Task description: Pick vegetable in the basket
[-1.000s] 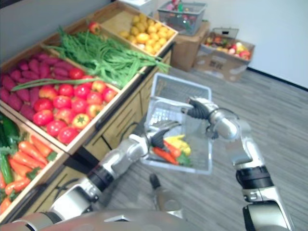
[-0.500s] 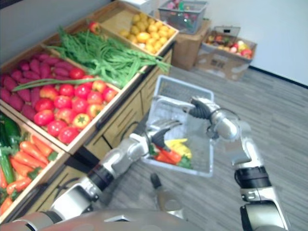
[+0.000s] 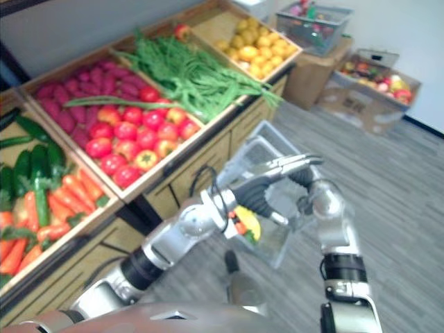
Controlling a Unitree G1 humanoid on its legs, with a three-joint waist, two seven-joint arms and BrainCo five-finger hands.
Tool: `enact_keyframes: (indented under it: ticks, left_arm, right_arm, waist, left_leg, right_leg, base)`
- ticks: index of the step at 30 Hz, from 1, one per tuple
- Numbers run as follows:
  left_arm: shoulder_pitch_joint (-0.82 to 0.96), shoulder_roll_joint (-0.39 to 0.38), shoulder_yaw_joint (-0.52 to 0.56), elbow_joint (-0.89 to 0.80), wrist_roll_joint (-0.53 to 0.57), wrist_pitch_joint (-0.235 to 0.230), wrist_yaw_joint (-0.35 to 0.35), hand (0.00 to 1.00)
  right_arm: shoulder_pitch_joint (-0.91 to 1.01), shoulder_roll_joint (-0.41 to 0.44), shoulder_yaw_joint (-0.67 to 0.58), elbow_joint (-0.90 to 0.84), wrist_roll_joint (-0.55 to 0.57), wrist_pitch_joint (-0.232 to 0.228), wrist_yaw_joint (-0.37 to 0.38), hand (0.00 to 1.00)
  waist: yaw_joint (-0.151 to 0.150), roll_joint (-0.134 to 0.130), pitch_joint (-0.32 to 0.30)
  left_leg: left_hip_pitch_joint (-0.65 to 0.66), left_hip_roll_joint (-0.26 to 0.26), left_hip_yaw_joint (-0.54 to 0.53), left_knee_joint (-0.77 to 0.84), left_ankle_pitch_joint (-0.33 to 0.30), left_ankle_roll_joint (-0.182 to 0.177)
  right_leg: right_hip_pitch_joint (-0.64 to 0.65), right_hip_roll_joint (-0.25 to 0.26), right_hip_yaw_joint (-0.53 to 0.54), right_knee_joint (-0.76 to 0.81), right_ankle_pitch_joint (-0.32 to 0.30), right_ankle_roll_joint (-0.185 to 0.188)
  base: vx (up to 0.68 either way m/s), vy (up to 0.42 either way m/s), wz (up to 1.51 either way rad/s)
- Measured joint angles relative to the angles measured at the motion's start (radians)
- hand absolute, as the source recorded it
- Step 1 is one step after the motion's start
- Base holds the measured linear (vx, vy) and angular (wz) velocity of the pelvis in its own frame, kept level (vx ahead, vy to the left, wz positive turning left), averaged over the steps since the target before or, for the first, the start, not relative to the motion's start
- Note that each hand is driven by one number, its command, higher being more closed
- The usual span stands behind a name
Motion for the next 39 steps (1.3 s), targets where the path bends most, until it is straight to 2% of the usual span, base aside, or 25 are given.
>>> enact_keyframes:
  ticks: [3,6,9,12,15,18,20,22,23,28,31,35,39]
  left_arm:
    - [0.031,0.058,-0.021,-0.092,-0.064,-0.009,-0.002,0.00]
    - [0.056,0.110,-0.024,-0.163,-0.113,-0.011,-0.003,0.00]
    - [0.076,0.151,-0.024,-0.225,-0.189,-0.020,-0.003,0.00]
    - [0.112,0.181,-0.020,-0.296,-0.260,-0.030,-0.002,0.00]
    - [0.172,0.206,0.028,-0.356,-0.314,-0.048,-0.001,0.00]
    - [0.253,0.238,0.146,-0.384,-0.353,-0.053,0.004,0.00]
    - [0.330,0.251,0.262,-0.394,-0.354,-0.052,0.016,0.00]
    - [0.427,0.236,0.429,-0.394,-0.354,-0.048,0.035,0.00]
    - [0.477,0.198,0.559,-0.385,-0.353,-0.043,0.062,0.00]
    - [0.536,0.043,0.880,-0.274,-0.333,-0.035,0.198,0.00]
    - [0.543,-0.012,1.017,-0.188,-0.286,0.003,0.277,0.00]
    - [0.555,-0.054,1.184,-0.097,-0.211,0.050,0.394,0.00]
    - [0.585,-0.065,1.265,-0.042,-0.158,0.082,0.453,0.00]
  right_arm:
    - [0.019,0.023,-0.054,0.087,0.000,0.001,-0.042,1.00]
    - [0.030,0.042,-0.114,0.164,0.001,0.003,-0.075,1.00]
    - [0.039,0.054,-0.182,0.247,0.004,0.007,-0.113,1.00]
    - [0.056,0.078,-0.244,0.329,0.018,0.015,-0.160,1.00]
    - [0.085,0.096,-0.304,0.405,0.055,0.018,-0.199,1.00]
    - [0.107,0.111,-0.339,0.464,0.103,0.018,-0.265,1.00]
    - [0.112,0.115,-0.342,0.521,0.127,0.011,-0.289,1.00]
    - [0.114,0.116,-0.351,0.590,0.160,-0.004,-0.311,1.00]
    - [0.122,0.120,-0.375,0.637,0.175,-0.015,-0.322,1.00]
    - [0.142,0.147,-0.417,0.724,0.231,-0.026,-0.353,1.00]
    - [0.157,0.161,-0.419,0.754,0.257,-0.049,-0.370,1.00]
    - [0.170,0.207,-0.426,0.757,0.287,-0.062,-0.375,1.00]
    - [0.181,0.247,-0.424,0.736,0.305,-0.061,-0.375,1.00]
  waist:
    - [0.018,-0.001,0.001]
    - [0.023,-0.003,0.003]
    - [0.044,-0.003,0.003]
    - [0.047,-0.004,0.004]
    - [0.048,-0.010,0.007]
    - [0.049,-0.014,0.007]
    - [0.049,-0.017,0.004]
    - [0.051,-0.022,0.000]
    - [0.050,-0.026,-0.003]
    - [0.056,-0.032,-0.016]
    - [0.073,-0.049,-0.026]
    - [0.078,-0.071,-0.040]
    - [0.097,-0.073,-0.043]
  left_leg:
    - [-0.033,-0.001,-0.051,0.000,0.007,0.011]
    - [-0.066,-0.004,-0.109,0.000,0.014,0.023]
    - [-0.097,-0.016,-0.160,-0.005,0.022,0.035]
    - [-0.120,-0.042,-0.227,-0.028,0.036,0.051]
    - [-0.140,-0.084,-0.304,-0.072,0.063,0.068]
    - [-0.160,-0.121,-0.364,-0.121,0.094,0.079]
    - [-0.164,-0.136,-0.394,-0.155,0.116,0.080]
    - [-0.170,-0.151,-0.420,-0.200,0.146,0.081]
    - [-0.181,-0.162,-0.451,-0.227,0.170,0.088]
    - [-0.205,-0.183,-0.543,-0.285,0.224,0.092]
    - [-0.226,-0.190,-0.600,-0.288,0.234,0.099]
    - [-0.230,-0.206,-0.675,-0.314,0.259,0.107]
    - [-0.219,-0.212,-0.686,-0.341,0.266,0.109]
  right_leg:
    - [0.002,-0.018,-0.045,0.000,-0.006,-0.002]
    - [0.011,-0.038,-0.098,0.000,-0.013,-0.001]
    - [0.014,-0.062,-0.147,0.000,-0.013,-0.001]
    - [0.034,-0.096,-0.212,-0.001,-0.020,0.005]
    - [0.054,-0.133,-0.279,-0.002,-0.028,0.011]
    - [0.070,-0.162,-0.337,-0.019,-0.033,0.014]
    - [0.079,-0.169,-0.365,-0.031,-0.033,0.014]
    - [0.081,-0.174,-0.388,-0.046,-0.033,0.014]
    - [0.081,-0.176,-0.417,-0.056,-0.033,0.014]
    - [0.105,-0.180,-0.503,-0.074,-0.033,0.013]
    - [0.122,-0.187,-0.556,-0.075,-0.038,0.014]
    - [0.163,-0.202,-0.631,-0.070,-0.054,0.015]
    - [0.177,-0.209,-0.651,-0.067,-0.061,0.015]
  base:
    - [-0.01,-0.016,0.48]
    - [0.01,-0.016,0.54]
    - [-0.01,0.013,0.51]
    - [-0.01,0.019,0.66]
    - [-0.01,0.017,0.74]
    - [0.00,0.001,0.63]
    - [0.02,-0.026,0.39]
    - [0.05,-0.047,0.42]
    - [0.06,-0.044,0.54]
    - [0.05,-0.021,0.56]
    - [0.00,0.012,0.55]
    - [-0.01,0.024,0.56]
    - [-0.04,0.015,0.21]
